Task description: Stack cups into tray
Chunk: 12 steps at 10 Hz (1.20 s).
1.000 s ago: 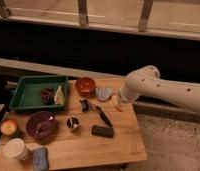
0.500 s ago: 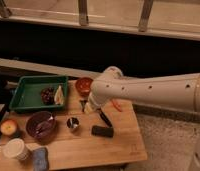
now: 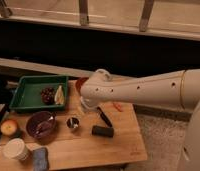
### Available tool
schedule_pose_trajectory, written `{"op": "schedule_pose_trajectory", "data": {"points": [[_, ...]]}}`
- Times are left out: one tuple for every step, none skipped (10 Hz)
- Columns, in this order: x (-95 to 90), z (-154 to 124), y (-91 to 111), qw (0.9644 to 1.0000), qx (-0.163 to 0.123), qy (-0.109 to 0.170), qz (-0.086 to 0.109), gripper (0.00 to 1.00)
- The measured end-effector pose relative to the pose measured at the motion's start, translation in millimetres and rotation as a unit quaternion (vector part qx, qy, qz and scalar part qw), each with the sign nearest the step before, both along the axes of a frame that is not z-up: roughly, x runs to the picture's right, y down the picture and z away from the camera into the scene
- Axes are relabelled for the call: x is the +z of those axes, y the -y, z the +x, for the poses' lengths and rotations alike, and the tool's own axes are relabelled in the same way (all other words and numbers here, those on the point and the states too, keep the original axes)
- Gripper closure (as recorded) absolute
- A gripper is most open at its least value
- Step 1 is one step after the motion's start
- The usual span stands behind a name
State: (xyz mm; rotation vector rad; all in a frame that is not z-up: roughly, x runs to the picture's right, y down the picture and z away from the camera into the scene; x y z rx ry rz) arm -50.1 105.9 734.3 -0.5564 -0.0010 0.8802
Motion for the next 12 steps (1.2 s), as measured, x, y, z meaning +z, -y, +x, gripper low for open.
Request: {"op": "schedule_pose_trajectory", "data": {"points": [[1.3,0,-1,1.0000,0.001,0.000,-0.002,0.37],[6.1,-7,-4,0.9999,-0.001,0.007,-0.008,0.37],[12.3,-16,-6,0.9998,-0.002,0.013,-0.012,0.37],[24.1,-32,-10,0.9994,-0.005,0.025,-0.022,0.37],[30.2,-41,-14,0.9990,-0.008,0.033,-0.030,0.37],[36.5,-46,-18,0.9985,-0.011,0.039,-0.038,0.37],[43.8,-46,-23,0.9979,-0.013,0.042,-0.047,0.37],[50.3,-49,-27,0.9972,-0.015,0.045,-0.057,0.37],[54.6,-51,-31,0.9966,-0.017,0.047,-0.065,0.37],[65.8,-51,-41,0.9955,-0.017,0.046,-0.081,0.37],[71.1,-51,-46,0.9949,-0.016,0.046,-0.088,0.37],[76.2,-53,-50,0.9939,-0.013,0.048,-0.098,0.37]]}}
